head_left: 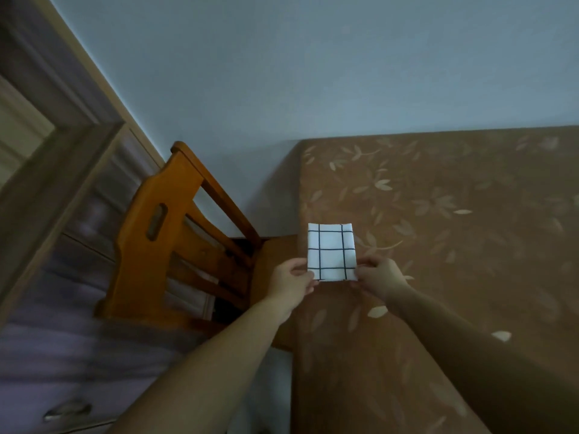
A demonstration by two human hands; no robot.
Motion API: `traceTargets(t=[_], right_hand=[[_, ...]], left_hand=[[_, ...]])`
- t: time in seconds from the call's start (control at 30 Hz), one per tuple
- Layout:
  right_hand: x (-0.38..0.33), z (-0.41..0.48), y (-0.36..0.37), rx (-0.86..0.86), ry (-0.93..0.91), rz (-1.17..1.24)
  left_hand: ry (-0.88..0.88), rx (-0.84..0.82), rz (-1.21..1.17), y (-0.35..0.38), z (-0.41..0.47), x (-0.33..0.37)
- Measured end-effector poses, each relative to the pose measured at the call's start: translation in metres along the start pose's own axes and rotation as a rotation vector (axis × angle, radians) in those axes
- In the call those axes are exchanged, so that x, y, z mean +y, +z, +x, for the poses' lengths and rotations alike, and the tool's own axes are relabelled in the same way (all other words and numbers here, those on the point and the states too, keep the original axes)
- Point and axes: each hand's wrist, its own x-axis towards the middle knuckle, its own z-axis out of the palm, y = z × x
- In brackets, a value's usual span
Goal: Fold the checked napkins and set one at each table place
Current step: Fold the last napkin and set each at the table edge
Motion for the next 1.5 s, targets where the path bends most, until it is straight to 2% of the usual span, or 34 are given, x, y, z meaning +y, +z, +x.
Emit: traceTargets(t=[0.27, 0.37, 0.6, 0.83, 1.0, 1.2, 1.5], right_hand=[[0.000, 0.028, 0.019, 0.012, 0.043, -0.098], [0.000, 0.029, 0.018, 0.003, 0.038, -0.098], [0.005, 0.024, 0.015, 0.007, 0.012, -0.114], [0.016, 0.010, -0.004, 0.183, -0.279, -0.443], [0.035, 0.012, 0.009, 0.078, -0.487, -0.802], [0.034, 0.021, 0.023, 0.089, -0.468, -0.691], [0.024, 0.030, 0.031, 0.085, -0.546, -0.634]], left_hand=[[-0.023, -0.020, 0.055, -0.009, 0.030, -0.007], [0.004, -0.063, 0.070, -0.014, 0.033, -0.009], [0.086, -0.011, 0.179, -0.033, 0.028, -0.013], [0.257, 0.072, 0.391, -0.038, 0.013, -0.027], [0.336, 0.151, 0.541, -0.017, 0.016, -0.037], [0.400, 0.254, 0.601, -0.007, 0.024, -0.040], [0.413, 0.300, 0.531, -0.006, 0.039, -0.041]])
